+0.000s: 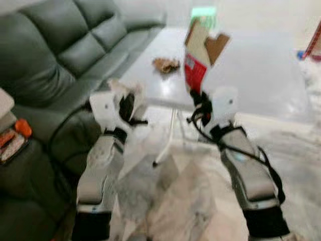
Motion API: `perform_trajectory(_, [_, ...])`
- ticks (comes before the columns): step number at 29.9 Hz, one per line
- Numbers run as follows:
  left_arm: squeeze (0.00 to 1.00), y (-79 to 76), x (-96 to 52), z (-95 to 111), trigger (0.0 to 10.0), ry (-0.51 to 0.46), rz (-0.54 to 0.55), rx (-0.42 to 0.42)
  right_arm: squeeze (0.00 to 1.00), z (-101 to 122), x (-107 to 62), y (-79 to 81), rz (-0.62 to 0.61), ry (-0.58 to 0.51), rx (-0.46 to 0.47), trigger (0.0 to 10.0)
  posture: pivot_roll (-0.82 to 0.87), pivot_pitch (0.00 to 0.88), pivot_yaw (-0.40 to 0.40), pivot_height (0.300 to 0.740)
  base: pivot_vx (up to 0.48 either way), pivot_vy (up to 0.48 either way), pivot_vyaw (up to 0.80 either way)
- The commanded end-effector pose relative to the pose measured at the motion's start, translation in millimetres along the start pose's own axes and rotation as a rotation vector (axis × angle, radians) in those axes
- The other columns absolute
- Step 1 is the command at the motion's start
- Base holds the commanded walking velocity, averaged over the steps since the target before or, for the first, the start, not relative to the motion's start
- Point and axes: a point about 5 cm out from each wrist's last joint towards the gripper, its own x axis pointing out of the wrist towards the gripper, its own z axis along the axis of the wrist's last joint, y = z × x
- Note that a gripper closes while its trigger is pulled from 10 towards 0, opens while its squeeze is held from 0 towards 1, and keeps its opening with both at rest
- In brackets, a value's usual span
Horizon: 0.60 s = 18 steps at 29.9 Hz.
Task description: Picking trash to rubbish bin
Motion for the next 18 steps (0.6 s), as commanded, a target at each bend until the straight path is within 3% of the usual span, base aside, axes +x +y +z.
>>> perform_trajectory(1, [0.00, 3.3, 1.8, 3.2, 10.0, -0.010, 0.001, 0.008, 0.00, 2.7, 1.7, 0.9, 0.003, -0.010, 0.004, 10.0, -0.05, 0.041, 0.062, 0.740, 0.000, 0.000, 0.00])
perform_trajectory(5, [0.00, 6.4, 2.8, 5.7, 10.0, -0.020, -0.002, 0.008, 0.00, 2.8, 2.2, 0.6, -0.002, -0.012, 0.006, 10.0, -0.05, 0.042, 0.065, 0.740, 0.000, 0.000, 0.00])
perform_trajectory(15, [0.00, 10.8, 6.1, 9.6, 10.0, -0.037, -0.009, 0.018, 0.00, 2.3, 1.3, 1.2, -0.003, -0.010, 0.007, 10.0, -0.06, 0.045, 0.068, 0.740, 0.000, 0.000, -0.80])
perform_trajectory(18, [0.00, 12.7, 8.2, 12.1, 10.0, -0.043, -0.010, 0.029, 0.00, 2.6, 1.3, 1.2, -0.003, -0.010, 0.006, 10.0, -0.06, 0.045, 0.068, 0.740, 0.000, 0.000, 0.00])
